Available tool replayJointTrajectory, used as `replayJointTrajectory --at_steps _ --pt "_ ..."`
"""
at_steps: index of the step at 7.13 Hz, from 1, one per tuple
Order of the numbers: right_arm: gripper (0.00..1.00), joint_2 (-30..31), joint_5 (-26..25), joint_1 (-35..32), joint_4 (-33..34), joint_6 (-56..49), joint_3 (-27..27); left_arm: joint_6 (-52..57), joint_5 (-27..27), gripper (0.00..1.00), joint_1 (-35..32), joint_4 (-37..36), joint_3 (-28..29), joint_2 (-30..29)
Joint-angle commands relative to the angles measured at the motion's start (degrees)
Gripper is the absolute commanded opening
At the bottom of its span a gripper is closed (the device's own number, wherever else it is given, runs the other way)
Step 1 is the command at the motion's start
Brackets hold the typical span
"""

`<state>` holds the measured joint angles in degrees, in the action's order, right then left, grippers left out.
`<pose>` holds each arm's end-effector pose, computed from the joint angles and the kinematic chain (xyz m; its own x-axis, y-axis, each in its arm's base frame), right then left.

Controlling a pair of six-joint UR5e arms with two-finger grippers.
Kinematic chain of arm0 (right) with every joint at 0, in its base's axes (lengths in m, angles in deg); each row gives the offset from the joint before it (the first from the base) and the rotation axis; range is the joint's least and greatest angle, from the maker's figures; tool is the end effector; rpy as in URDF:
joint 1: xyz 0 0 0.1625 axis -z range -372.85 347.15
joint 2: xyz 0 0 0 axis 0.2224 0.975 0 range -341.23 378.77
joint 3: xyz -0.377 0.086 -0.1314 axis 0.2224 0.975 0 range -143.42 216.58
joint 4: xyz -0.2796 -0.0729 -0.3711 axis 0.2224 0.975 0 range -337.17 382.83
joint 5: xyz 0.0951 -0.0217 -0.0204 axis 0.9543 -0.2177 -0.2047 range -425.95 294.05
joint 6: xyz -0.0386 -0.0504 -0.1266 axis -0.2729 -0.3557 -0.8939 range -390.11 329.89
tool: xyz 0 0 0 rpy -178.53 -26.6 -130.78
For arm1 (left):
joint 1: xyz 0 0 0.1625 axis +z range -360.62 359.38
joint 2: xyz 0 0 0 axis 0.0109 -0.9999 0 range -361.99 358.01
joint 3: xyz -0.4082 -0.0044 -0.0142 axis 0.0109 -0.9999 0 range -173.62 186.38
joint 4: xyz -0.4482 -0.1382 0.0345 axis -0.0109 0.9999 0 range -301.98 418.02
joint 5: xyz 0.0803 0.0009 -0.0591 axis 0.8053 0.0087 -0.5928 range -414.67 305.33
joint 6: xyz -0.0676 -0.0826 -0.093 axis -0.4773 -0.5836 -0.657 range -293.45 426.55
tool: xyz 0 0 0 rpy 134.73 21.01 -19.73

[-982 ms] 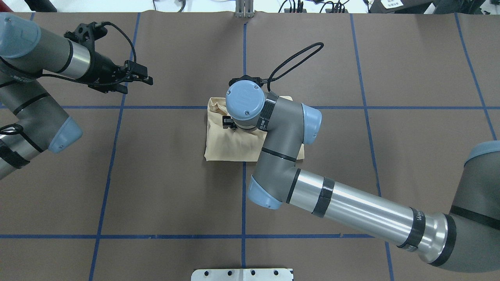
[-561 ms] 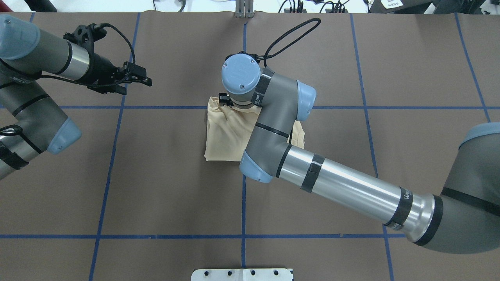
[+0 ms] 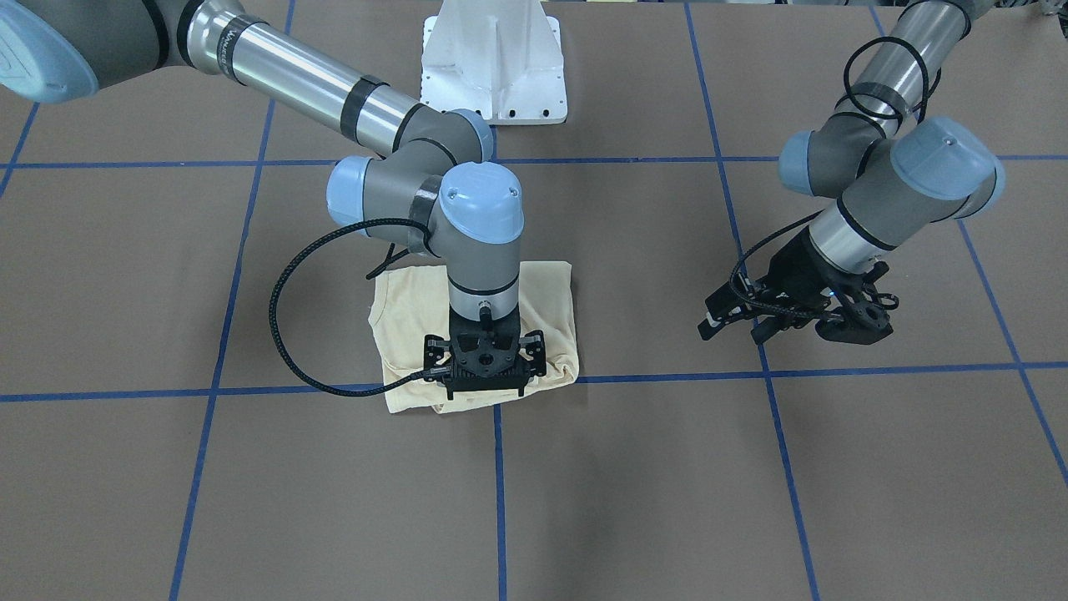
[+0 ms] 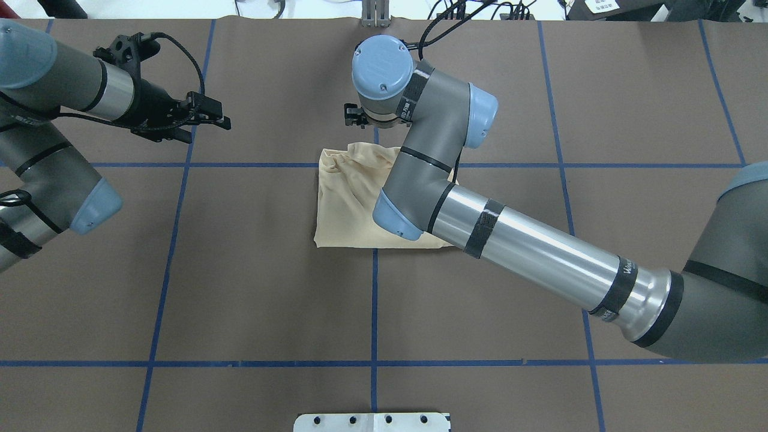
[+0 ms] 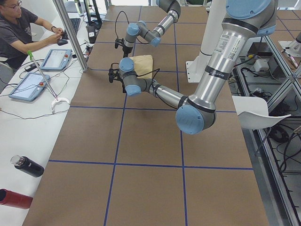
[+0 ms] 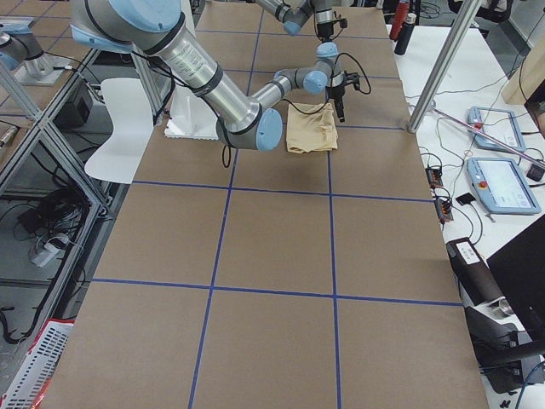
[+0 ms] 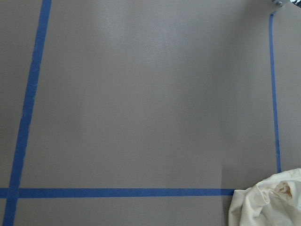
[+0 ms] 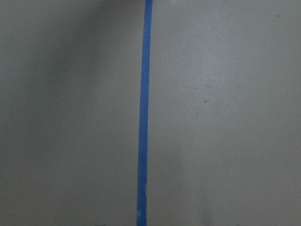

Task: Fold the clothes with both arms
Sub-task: 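Press the right gripper along the bundle's far edge to flatten it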

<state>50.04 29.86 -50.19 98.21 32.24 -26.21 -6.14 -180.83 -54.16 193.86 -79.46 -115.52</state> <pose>-0.6468 -0.6430 0.1643 0.7410 -0.0154 0.6713 -0.2274 0.9349 0.2725 0.3963 -0.6199 0.3449 0.3365 -0.0513 -0.9403 0.2418 0.9697 0.0337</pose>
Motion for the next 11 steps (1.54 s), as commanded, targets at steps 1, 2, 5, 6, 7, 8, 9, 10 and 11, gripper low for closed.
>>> replayJointTrajectory --at_steps 1,2,5,6,7,8,9,10,11 --pt "0.98 -0.9 3.5 -0.5 0.1 -0.7 -1.0 0.0 -0.1 1.00 -0.3 0.0 0.0 0.0" --pt "0.98 -0.4 5.9 -0.3 0.7 -0.8 -3.2 0.0 -0.1 1.00 -0.6 0.0 0.0 0.0" --pt "0.99 1.5 7.7 3.1 7.1 0.1 -7.3 0.3 0.0 1.00 -1.0 -0.1 0.1 0.0" --pt "0.99 1.3 8.3 3.9 7.6 1.2 -7.6 1.2 0.1 1.00 -1.0 -0.3 0.3 0.0" --pt "0.99 1.3 9.1 4.7 8.5 2.9 -7.6 1.2 0.1 1.00 -1.1 -0.3 0.4 0.0" --pt "0.99 1.3 9.0 5.3 8.1 3.0 -7.2 1.2 0.1 1.00 -1.1 -0.4 0.4 0.0" --pt "0.99 0.9 8.8 5.3 8.0 2.8 -5.8 1.2 0.1 1.00 -1.1 -0.4 0.5 0.0" --pt "0.99 0.8 8.7 5.3 7.9 2.4 -4.1 1.2 0.1 1.00 -1.1 -0.5 0.4 0.0" --pt "0.99 0.5 8.1 5.2 7.0 2.0 -2.1 1.2 0.0 1.00 -1.1 -0.5 0.4 0.0"
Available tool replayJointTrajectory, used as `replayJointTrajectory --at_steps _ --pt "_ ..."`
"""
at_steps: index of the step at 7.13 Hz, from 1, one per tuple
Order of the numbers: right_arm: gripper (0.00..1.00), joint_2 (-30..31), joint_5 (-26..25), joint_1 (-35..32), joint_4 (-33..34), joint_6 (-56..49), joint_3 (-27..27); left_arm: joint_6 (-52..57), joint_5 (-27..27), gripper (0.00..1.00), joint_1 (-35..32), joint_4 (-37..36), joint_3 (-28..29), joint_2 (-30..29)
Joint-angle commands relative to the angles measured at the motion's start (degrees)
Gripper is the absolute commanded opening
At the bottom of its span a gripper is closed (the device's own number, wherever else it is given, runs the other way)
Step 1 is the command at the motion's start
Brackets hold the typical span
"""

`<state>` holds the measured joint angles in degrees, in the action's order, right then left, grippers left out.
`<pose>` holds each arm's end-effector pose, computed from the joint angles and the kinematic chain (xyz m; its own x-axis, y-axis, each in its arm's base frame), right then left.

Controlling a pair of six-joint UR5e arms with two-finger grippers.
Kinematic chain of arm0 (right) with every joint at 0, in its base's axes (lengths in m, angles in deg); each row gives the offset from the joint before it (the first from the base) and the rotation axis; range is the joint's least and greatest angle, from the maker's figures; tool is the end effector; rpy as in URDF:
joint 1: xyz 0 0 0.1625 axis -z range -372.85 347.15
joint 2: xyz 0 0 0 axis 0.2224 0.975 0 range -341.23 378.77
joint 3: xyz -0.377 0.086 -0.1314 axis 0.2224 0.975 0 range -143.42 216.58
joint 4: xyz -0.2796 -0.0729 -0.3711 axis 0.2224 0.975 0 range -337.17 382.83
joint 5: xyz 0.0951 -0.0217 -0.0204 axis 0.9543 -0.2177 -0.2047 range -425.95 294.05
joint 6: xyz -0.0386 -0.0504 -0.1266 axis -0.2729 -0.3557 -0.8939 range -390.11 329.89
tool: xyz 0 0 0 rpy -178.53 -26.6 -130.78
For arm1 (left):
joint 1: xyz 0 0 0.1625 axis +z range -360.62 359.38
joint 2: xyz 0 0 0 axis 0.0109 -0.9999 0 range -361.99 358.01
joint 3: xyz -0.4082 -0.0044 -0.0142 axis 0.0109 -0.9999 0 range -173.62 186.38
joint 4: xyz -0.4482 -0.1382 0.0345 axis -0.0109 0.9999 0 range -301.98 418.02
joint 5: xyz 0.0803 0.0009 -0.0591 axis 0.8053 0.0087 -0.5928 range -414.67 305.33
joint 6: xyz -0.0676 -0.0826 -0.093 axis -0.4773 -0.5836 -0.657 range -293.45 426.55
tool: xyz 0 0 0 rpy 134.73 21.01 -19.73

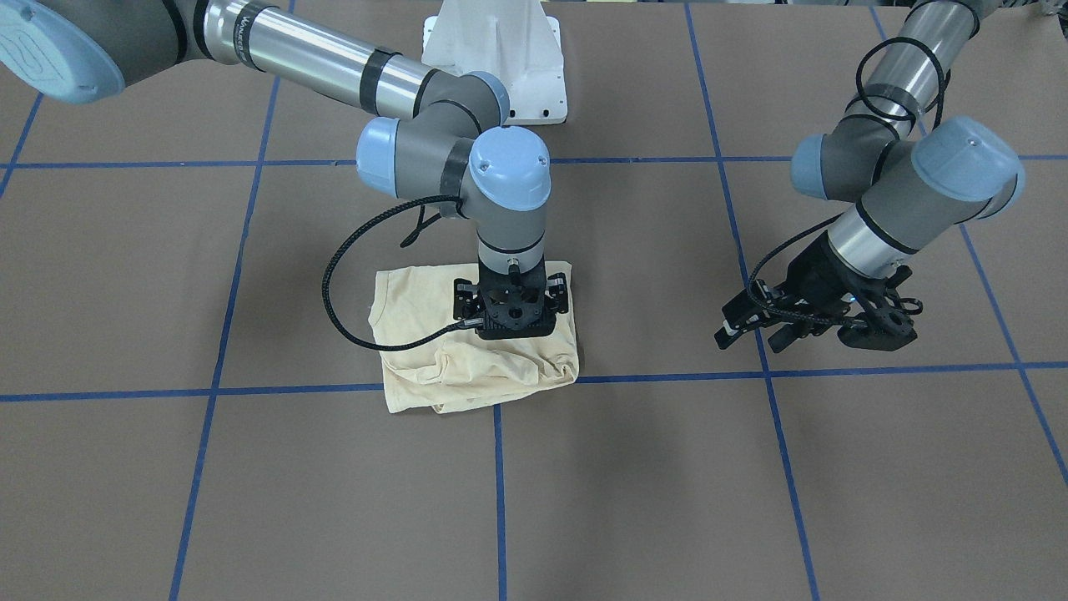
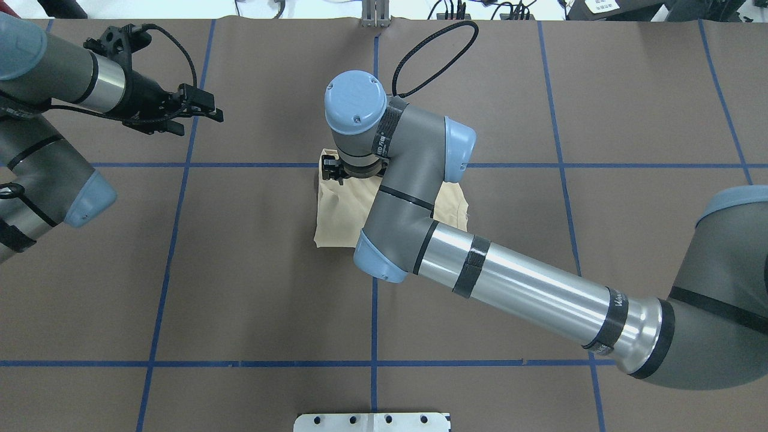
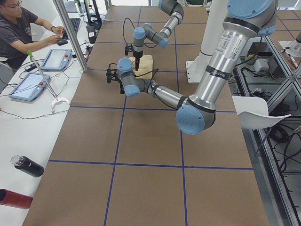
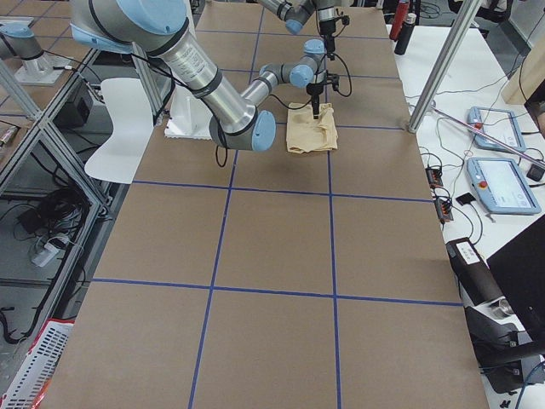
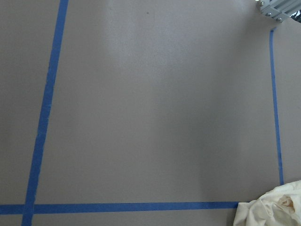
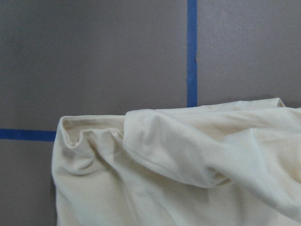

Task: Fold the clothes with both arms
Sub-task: 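Press the right gripper along the bundle's far edge to flatten it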

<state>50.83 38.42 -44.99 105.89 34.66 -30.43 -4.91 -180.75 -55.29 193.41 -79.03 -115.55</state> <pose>-0.6943 -0.5521 0.1564 0.7300 -0.0291 0.6828 -0.0705 0.9906 0.1175 0.3850 -0.6293 0.3500 0.3494 -0.0486 -0.9357 0.2544 0.9661 0.0448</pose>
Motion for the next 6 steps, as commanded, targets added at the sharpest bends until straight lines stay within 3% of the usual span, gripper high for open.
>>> replayJointTrajectory --at_steps 1,5,6 --pt "0.99 -2.3 -0.6 0.0 -3.7 -0.3 6.1 -0.1 -0.1 1.00 0.0 0.0 -0.1 0.0" --pt "0.97 -8.2 -6.2 -2.7 -14.6 -1.9 19.7 -0.1 -0.2 1.00 -0.5 0.0 -0.4 0.1" --pt "0.97 -8.9 -8.2 -3.1 -15.1 -2.9 20.4 -0.1 -1.6 1.00 -1.4 0.1 -0.4 0.1"
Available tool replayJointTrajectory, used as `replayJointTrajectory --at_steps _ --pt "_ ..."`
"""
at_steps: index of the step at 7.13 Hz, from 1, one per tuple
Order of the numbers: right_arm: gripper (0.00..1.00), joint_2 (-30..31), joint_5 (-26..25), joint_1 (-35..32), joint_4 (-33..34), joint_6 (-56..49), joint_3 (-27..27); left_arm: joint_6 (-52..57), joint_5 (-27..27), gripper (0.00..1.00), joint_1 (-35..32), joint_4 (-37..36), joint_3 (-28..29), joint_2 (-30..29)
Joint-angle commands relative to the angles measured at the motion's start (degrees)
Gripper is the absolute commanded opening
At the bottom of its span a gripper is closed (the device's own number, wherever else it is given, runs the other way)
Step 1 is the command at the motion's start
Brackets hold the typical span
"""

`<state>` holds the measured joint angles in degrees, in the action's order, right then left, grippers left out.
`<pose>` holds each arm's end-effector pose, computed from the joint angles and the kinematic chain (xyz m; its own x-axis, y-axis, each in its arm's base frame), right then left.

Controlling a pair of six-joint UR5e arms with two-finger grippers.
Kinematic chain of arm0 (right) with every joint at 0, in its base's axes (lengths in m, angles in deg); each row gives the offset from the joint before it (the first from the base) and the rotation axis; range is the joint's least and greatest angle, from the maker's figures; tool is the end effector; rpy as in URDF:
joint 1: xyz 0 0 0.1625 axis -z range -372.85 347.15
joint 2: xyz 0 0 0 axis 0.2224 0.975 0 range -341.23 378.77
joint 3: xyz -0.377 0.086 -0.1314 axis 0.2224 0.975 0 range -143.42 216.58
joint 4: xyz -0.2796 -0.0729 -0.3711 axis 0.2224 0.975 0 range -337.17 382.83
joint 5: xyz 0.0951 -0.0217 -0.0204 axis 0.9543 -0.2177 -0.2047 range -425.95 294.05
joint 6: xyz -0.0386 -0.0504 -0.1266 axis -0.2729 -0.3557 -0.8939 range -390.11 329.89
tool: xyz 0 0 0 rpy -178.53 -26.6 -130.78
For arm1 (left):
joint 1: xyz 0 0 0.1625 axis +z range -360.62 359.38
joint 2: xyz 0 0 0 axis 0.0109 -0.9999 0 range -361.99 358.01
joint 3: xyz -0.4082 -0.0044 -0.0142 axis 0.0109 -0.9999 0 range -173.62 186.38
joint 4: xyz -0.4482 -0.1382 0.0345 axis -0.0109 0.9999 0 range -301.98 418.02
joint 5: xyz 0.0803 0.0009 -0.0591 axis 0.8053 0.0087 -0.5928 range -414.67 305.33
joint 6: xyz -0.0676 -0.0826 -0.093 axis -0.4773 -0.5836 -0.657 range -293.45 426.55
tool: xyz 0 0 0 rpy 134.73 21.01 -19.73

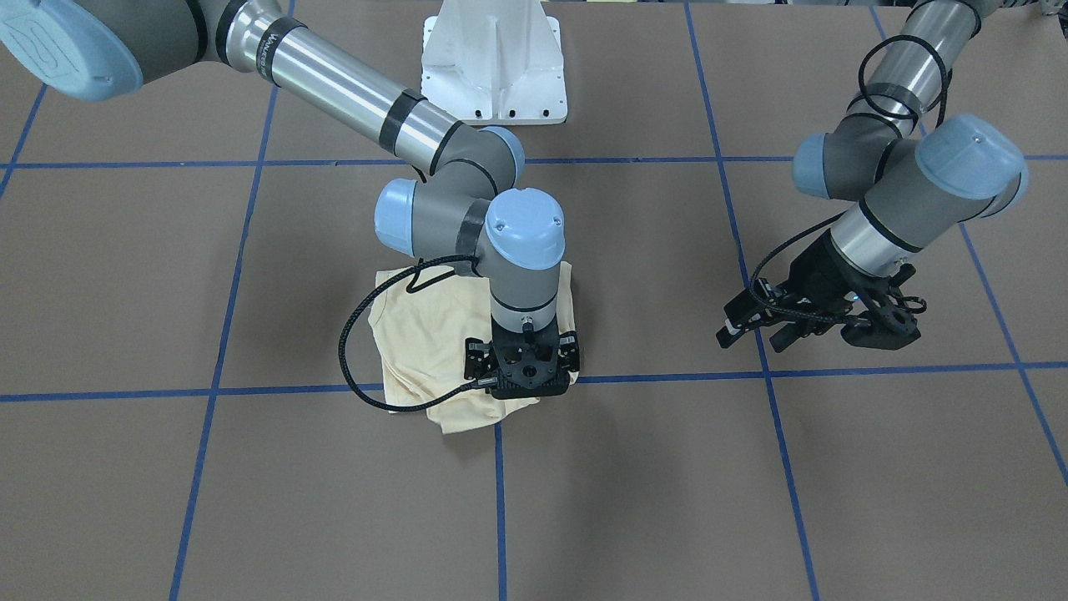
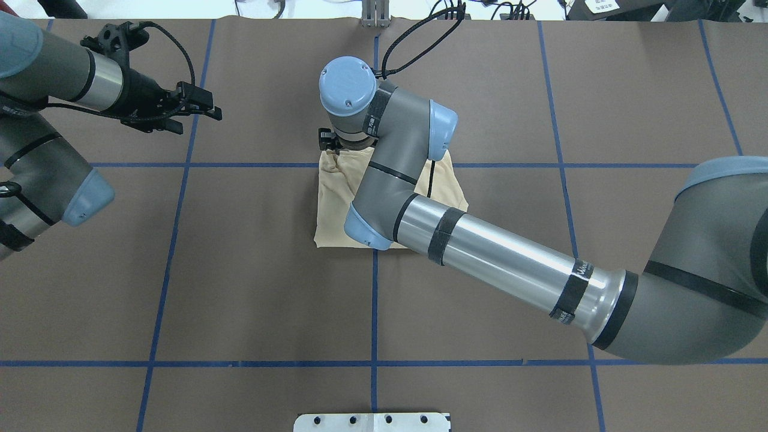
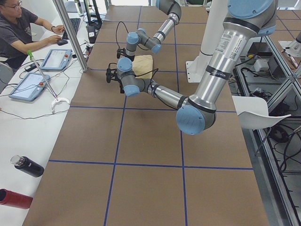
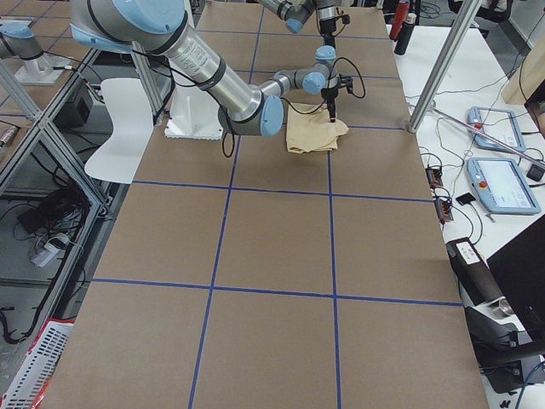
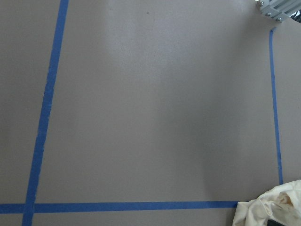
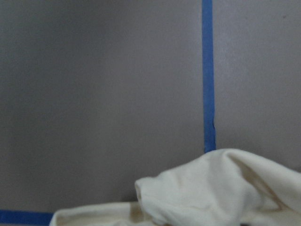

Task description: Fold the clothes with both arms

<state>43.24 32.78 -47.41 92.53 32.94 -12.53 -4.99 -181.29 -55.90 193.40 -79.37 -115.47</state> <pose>-0.7199 -0.6316 0.1722 0.7337 -0.0386 0.6784 -0.1568 0.9618 0.2244 0.3780 -0.6311 0.3473 0.3434 -0.0496 -0.9379 0.2572 0.9654 0.0432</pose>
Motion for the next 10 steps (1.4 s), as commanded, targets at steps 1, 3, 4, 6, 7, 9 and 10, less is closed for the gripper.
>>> replayJointTrajectory --at_steps 1,3,4,6,7,9,10 --pt "0.97 -2.1 -2.7 -1.1 -1.8 -1.2 2.5 0.0 -2.6 1.00 -2.0 0.0 -0.1 0.0" --pt "0.98 -3.5 -1.9 -2.5 -1.7 -1.9 2.1 0.2 -2.8 1.00 -4.0 0.1 0.0 0.0" --pt "0.99 -3.5 1.5 -4.6 -1.3 -2.4 0.8 2.3 -2.7 1.00 -4.4 0.1 -0.4 0.1" --pt "0.99 -2.1 10.0 -10.5 9.1 -4.9 -5.5 10.7 -2.6 1.00 -8.8 0.4 -1.6 4.7" --pt "0.99 0.6 12.9 -13.3 13.6 -8.9 -10.0 17.1 -2.6 1.00 -12.5 0.3 -2.4 8.0" --pt "1.00 8.6 19.4 -19.6 16.5 -11.9 -18.4 19.3 0.5 1.00 -16.7 0.0 -0.3 10.2" --pt "1.00 12.8 20.3 -23.2 16.5 -16.2 -20.7 24.3 0.2 1.00 -21.1 -0.1 1.4 10.3"
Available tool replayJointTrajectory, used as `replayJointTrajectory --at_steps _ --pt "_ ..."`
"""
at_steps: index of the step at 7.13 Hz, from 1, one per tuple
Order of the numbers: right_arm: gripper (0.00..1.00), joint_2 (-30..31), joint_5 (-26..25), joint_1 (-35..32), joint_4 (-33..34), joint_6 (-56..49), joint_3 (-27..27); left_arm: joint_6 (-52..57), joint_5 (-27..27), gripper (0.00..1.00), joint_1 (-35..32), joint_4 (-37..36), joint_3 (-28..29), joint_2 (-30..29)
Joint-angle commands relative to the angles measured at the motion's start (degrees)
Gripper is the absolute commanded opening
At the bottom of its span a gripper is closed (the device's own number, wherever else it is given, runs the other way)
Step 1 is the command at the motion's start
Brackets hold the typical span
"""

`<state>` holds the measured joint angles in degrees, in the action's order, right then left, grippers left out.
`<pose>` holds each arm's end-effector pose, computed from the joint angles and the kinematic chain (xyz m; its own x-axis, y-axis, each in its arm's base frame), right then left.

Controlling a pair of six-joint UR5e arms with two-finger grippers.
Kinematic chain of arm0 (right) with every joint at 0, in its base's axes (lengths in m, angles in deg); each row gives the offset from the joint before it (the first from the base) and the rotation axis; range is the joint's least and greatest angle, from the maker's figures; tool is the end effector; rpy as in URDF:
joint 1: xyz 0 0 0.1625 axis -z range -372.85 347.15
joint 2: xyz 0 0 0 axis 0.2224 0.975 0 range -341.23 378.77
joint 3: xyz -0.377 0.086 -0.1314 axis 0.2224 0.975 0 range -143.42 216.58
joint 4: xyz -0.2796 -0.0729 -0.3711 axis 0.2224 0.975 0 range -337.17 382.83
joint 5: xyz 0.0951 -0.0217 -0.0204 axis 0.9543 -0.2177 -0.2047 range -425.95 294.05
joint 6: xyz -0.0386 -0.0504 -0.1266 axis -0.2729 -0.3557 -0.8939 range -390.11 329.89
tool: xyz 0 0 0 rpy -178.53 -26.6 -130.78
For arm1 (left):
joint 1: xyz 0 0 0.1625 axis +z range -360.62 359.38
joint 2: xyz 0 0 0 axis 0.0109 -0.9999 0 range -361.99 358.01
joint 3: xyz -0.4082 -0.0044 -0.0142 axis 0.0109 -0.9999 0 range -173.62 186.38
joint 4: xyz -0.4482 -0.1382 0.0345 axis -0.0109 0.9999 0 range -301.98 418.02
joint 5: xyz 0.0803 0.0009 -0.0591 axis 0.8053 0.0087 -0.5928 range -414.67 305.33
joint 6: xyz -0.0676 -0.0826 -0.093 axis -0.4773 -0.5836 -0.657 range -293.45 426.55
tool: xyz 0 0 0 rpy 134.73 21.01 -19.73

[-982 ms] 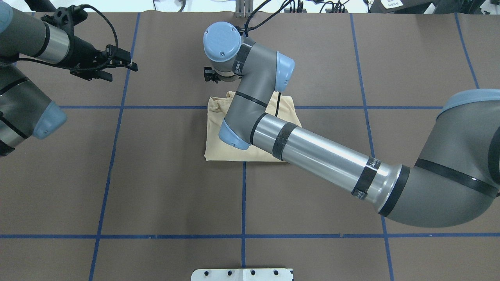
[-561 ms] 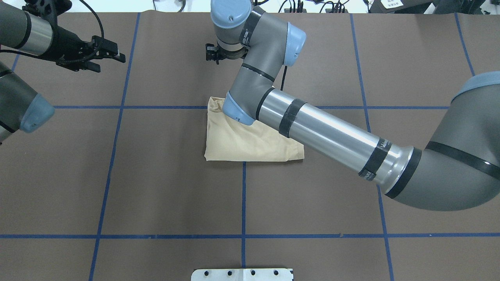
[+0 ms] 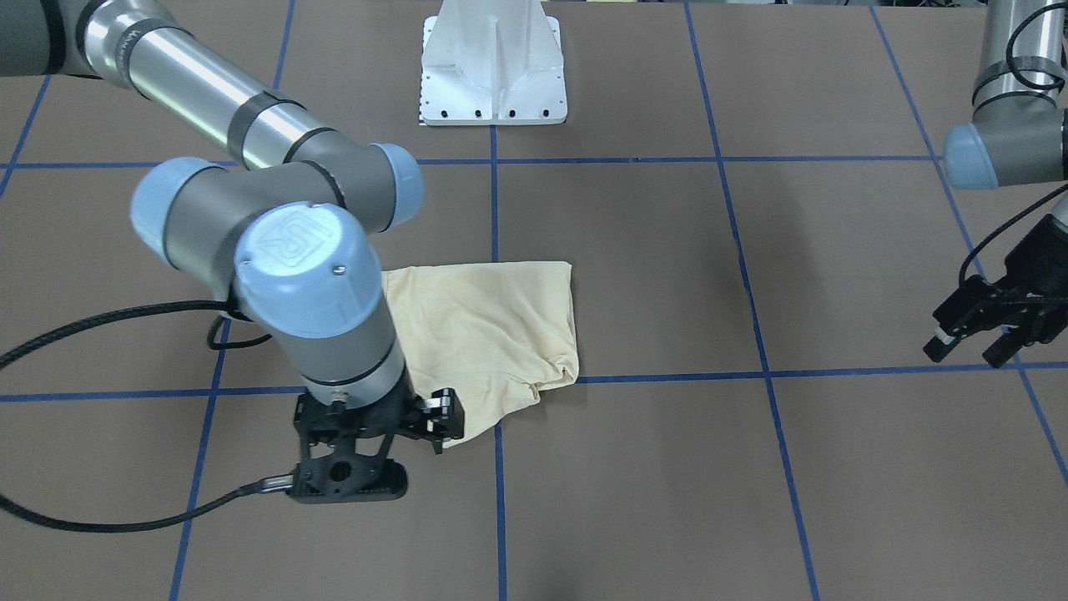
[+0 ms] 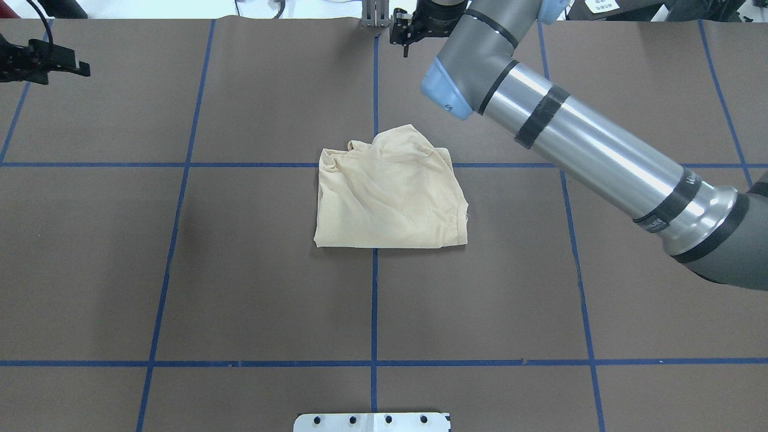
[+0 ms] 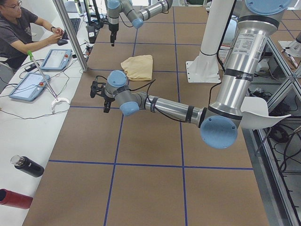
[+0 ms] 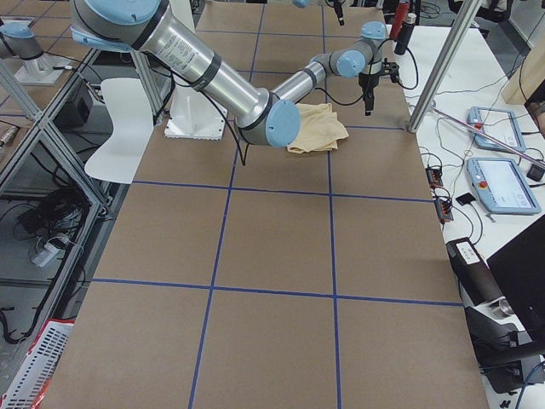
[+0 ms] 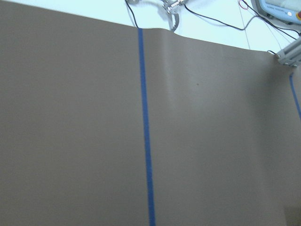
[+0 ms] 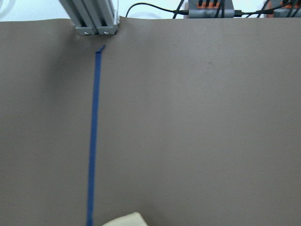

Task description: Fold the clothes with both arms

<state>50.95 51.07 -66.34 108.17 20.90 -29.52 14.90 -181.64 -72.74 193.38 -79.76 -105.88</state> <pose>-0.4661 -0.7455 0.1647 0.7059 0.0115 0.7082 -0.1328 0.9843 0.1164 0.1667 -0.6732 0.4627 0.5142 0.0203 -0.8574 0.3689 0.8973 0.2425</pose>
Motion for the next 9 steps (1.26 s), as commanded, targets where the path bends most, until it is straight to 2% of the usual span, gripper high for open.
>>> replayJointTrajectory --at_steps 1,2,3,4,5,6,8,9 --pt "1.00 10.2 1.5 -6.6 1.1 -11.5 -8.6 16.4 1.0 1.00 -7.7 0.0 4.2 0.7" --pt "1.00 15.2 1.5 -8.7 0.8 -13.0 -13.0 26.8 1.0 1.00 -11.8 0.0 5.1 0.7" --pt "1.00 21.4 1.8 -10.7 0.6 -14.3 -18.0 32.8 0.9 1.00 -13.1 0.2 6.2 1.0" --pt "1.00 28.0 0.6 -10.8 -0.5 -14.2 -23.1 33.9 0.8 1.00 -13.1 1.0 6.4 3.0" --pt "1.00 30.4 0.8 -10.9 -1.8 -13.9 -24.3 33.6 2.9 1.00 -12.9 1.0 8.2 3.1" --pt "1.00 32.2 0.5 -10.9 -1.7 -14.6 -22.8 34.0 4.9 1.00 -12.9 2.2 8.4 5.2" --pt "1.00 36.0 -0.3 -12.4 -2.3 -20.8 -22.7 35.5 5.2 1.00 -12.7 1.7 8.4 6.8" --pt "1.00 37.3 0.7 -15.5 -1.9 -26.2 -22.7 42.3 5.2 1.00 -12.8 -1.6 8.3 6.5"
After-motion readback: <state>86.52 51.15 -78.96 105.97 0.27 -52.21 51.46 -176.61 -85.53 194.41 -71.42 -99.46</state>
